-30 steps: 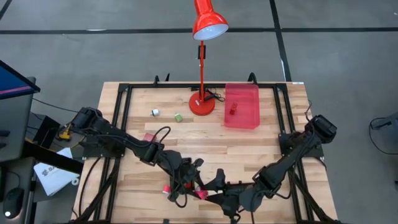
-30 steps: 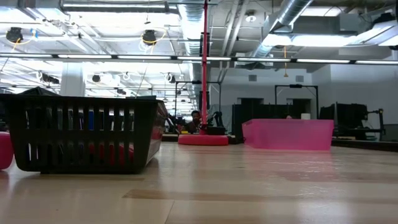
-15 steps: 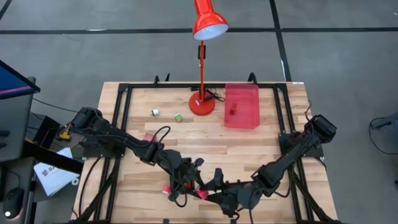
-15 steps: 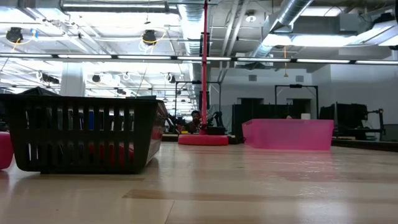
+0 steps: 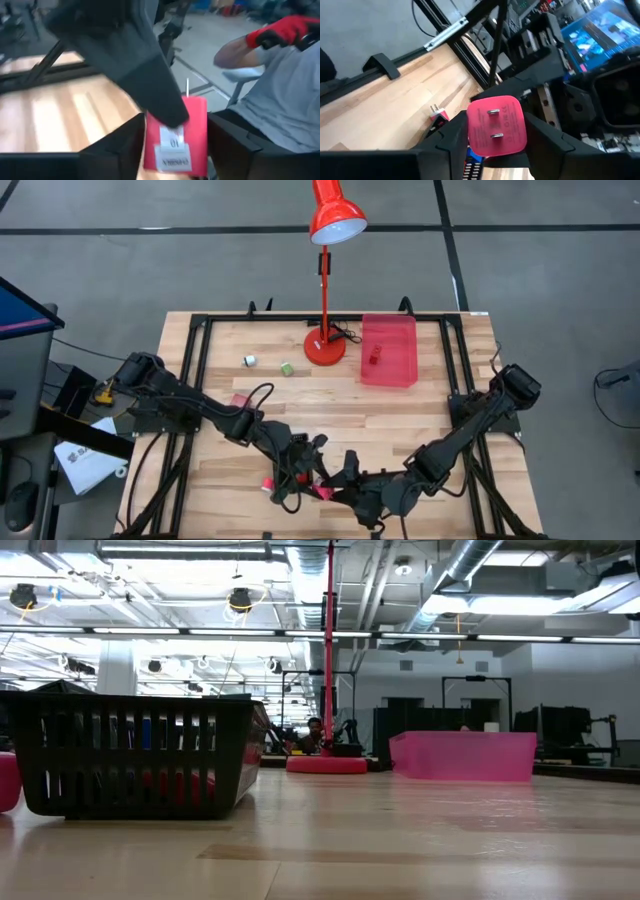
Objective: Pick & Place Office items
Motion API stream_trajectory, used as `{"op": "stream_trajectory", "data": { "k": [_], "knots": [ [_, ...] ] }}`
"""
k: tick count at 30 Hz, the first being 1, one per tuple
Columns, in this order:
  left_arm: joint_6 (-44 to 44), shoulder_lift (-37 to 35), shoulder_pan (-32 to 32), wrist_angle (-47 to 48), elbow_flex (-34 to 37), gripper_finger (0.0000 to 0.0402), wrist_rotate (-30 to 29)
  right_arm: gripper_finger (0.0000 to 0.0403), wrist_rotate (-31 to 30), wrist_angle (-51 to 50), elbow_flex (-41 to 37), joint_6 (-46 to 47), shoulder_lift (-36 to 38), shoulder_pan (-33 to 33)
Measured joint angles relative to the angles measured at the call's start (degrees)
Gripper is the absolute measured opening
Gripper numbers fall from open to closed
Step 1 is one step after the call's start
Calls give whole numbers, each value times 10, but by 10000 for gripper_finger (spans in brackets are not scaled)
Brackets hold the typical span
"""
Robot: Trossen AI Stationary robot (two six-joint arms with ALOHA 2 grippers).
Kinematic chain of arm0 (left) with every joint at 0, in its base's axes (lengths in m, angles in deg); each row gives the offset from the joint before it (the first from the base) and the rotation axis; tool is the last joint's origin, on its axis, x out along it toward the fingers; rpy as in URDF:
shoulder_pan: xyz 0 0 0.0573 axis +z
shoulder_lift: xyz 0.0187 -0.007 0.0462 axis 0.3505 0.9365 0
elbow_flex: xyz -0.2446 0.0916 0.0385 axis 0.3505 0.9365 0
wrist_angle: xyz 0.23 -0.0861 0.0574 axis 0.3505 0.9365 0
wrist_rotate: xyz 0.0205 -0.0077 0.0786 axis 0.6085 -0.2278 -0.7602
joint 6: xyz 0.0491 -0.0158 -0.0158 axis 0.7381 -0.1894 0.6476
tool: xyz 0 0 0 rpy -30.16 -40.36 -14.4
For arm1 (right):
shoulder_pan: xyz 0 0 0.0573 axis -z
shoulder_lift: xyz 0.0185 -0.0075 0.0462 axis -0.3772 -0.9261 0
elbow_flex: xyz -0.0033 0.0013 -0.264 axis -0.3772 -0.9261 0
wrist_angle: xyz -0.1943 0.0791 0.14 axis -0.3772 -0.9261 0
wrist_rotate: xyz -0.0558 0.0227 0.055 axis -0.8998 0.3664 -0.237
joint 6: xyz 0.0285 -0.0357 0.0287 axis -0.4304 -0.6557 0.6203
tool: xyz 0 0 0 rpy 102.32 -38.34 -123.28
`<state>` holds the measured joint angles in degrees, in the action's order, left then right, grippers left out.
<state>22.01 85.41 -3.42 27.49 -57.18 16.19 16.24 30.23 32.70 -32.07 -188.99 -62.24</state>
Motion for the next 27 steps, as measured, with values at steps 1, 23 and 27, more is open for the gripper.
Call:
{"op": "stream_trajectory", "data": {
  "k": [1, 23, 27],
  "knots": [
    [-1, -6, 0, 17, 0, 203, -10, 155, -5, 0, 0, 0, 0, -2],
    [-59, -129, -115, 178, 115, 273, -401, 159, -201, -377, -18, 394, 93, -8],
    [-51, -115, -124, 115, 156, 274, -429, 159, -202, -417, -50, 484, 150, 55]
  ]
}}
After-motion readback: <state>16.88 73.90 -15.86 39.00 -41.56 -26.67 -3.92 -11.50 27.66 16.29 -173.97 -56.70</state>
